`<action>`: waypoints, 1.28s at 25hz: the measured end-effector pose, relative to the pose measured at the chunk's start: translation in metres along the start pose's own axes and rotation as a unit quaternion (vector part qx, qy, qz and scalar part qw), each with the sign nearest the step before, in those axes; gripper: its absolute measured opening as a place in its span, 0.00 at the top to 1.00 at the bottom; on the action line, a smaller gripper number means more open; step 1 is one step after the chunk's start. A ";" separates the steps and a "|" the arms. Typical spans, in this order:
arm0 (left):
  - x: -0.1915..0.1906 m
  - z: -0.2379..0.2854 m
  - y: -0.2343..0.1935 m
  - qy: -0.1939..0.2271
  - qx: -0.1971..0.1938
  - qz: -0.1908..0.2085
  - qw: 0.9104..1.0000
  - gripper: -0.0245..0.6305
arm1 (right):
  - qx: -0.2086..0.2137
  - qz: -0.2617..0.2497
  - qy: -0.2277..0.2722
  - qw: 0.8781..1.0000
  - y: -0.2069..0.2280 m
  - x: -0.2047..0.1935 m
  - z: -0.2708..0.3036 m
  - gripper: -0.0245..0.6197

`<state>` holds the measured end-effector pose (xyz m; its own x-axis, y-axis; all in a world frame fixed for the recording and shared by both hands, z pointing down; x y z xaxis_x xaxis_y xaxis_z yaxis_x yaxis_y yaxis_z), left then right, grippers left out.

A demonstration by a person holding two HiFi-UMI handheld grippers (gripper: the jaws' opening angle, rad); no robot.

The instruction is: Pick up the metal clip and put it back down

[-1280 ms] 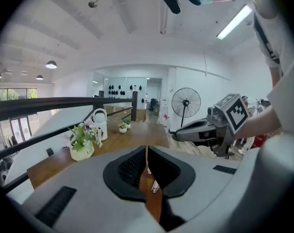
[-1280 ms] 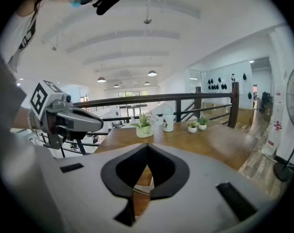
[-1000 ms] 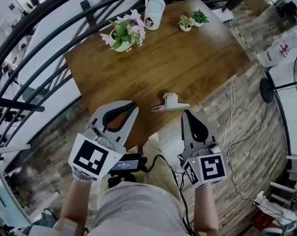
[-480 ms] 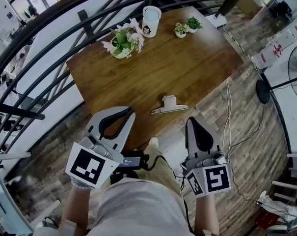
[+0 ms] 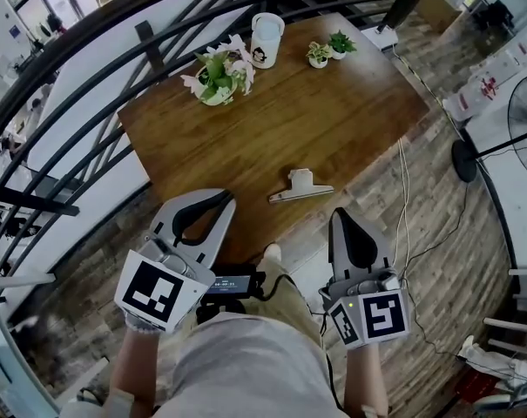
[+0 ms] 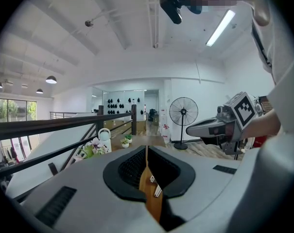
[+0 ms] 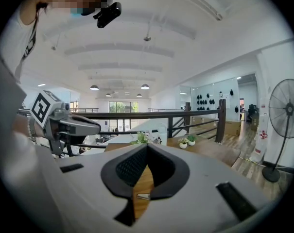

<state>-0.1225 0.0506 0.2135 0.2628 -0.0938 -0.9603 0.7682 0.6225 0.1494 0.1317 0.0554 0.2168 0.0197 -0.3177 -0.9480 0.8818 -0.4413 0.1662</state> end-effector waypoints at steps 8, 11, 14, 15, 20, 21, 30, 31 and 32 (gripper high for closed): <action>-0.004 0.002 -0.004 -0.002 -0.003 -0.003 1.000 0.93 | -0.001 -0.002 -0.003 1.000 -0.003 0.000 0.006 0.95; -0.006 0.004 -0.004 -0.004 -0.004 -0.004 1.000 0.93 | -0.002 -0.005 -0.005 1.000 -0.003 -0.001 0.008 0.96; -0.006 0.005 -0.003 -0.005 -0.005 -0.005 1.000 0.93 | -0.001 -0.005 -0.008 1.000 -0.002 -0.001 0.008 0.95; -0.007 0.006 -0.003 -0.005 -0.005 -0.005 1.000 0.93 | 0.000 -0.005 -0.010 1.000 -0.002 -0.002 0.009 0.96; -0.010 0.007 -0.003 -0.009 -0.008 -0.006 1.000 0.93 | 0.003 -0.006 -0.015 1.000 -0.001 -0.002 0.012 0.96; -0.010 0.008 -0.003 -0.009 -0.008 -0.006 1.000 0.93 | 0.003 -0.006 -0.015 1.000 -0.001 -0.002 0.012 0.96; -0.011 0.008 -0.005 -0.009 -0.006 -0.008 1.000 0.93 | 0.005 -0.009 -0.021 1.000 -0.003 -0.005 0.016 0.96; -0.011 0.009 -0.006 -0.010 -0.006 -0.009 1.000 0.93 | 0.004 -0.009 -0.021 1.000 -0.003 -0.005 0.017 0.96; -0.012 0.009 -0.006 -0.010 -0.006 -0.009 1.000 0.93 | 0.004 -0.010 -0.021 1.000 -0.003 -0.005 0.017 0.96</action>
<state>-0.1248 0.0408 0.2259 0.2601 -0.1205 -0.9580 0.7662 0.6295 0.1289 0.1209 0.0438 0.2258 -0.0175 -0.3446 -0.9386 0.8783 -0.4539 0.1503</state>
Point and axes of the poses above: the fingertips, and each gripper's own axes: z forward along the fingers, y to its right, x out of its top, the point moved 10 cm from there along -z, backward along the fingers, and after that the axes turned 10 degrees about z, right-handed, at the moved point
